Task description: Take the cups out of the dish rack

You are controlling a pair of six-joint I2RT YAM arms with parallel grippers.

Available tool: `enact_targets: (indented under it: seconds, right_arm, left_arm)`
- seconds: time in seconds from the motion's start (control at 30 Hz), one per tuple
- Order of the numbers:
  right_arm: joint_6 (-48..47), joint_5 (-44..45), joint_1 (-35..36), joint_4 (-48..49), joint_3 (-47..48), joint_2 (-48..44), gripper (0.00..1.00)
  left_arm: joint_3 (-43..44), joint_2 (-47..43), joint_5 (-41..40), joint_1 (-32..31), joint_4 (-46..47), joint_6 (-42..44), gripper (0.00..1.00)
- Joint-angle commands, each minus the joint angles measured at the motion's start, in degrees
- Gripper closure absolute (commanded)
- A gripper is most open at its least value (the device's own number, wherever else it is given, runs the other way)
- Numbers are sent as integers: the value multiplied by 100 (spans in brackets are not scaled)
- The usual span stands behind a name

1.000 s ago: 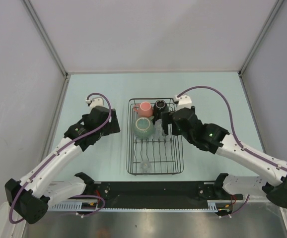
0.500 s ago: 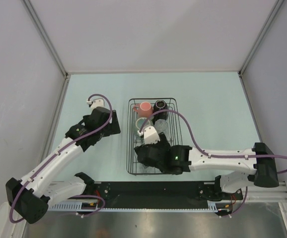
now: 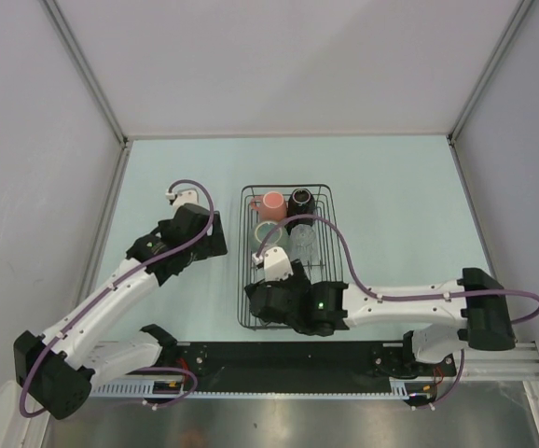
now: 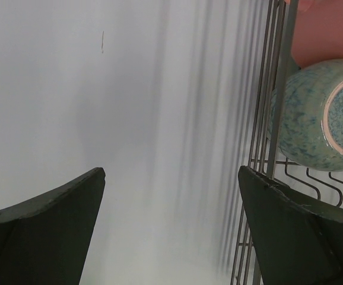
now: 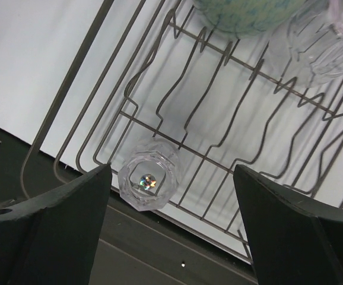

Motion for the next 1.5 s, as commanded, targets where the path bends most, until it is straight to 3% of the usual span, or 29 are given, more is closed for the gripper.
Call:
enact_targets:
  seconds: [0.0, 0.1, 0.23, 0.47, 0.7, 0.93, 1.17, 1.47]
  right_arm:
    - [168, -44, -43, 327, 151, 390, 11]
    - [335, 465, -8, 152, 195, 242, 11]
    - [608, 1151, -462, -278, 213, -347, 9]
    - [73, 1126, -1491, -209, 116, -1201, 5]
    - [-262, 1565, -1931, -473, 424, -1245, 7]
    - [-454, 1319, -2468, -350, 398, -1587, 12]
    - [-815, 1460, -2978, -236, 134, -2219, 6]
    - [-991, 784, -3594, -104, -297, -2511, 5]
  left_arm:
    - [-47, -253, 66, -45, 102, 97, 0]
    - [14, -517, 31, -45, 58, 106, 0]
    - [462, -631, -207, -264, -398, -60, 2]
    - [726, -922, -75, -1291, -610, -955, 6]
    - [1419, 60, -618, -3064, -1251, -1458, 8]
    - [2132, 1448, -1111, -4473, -1761, -1642, 5]
    - [1835, 1688, -778, -4553, -1639, -2108, 10]
    - [1315, 2241, -435, -4641, -918, -2381, 13]
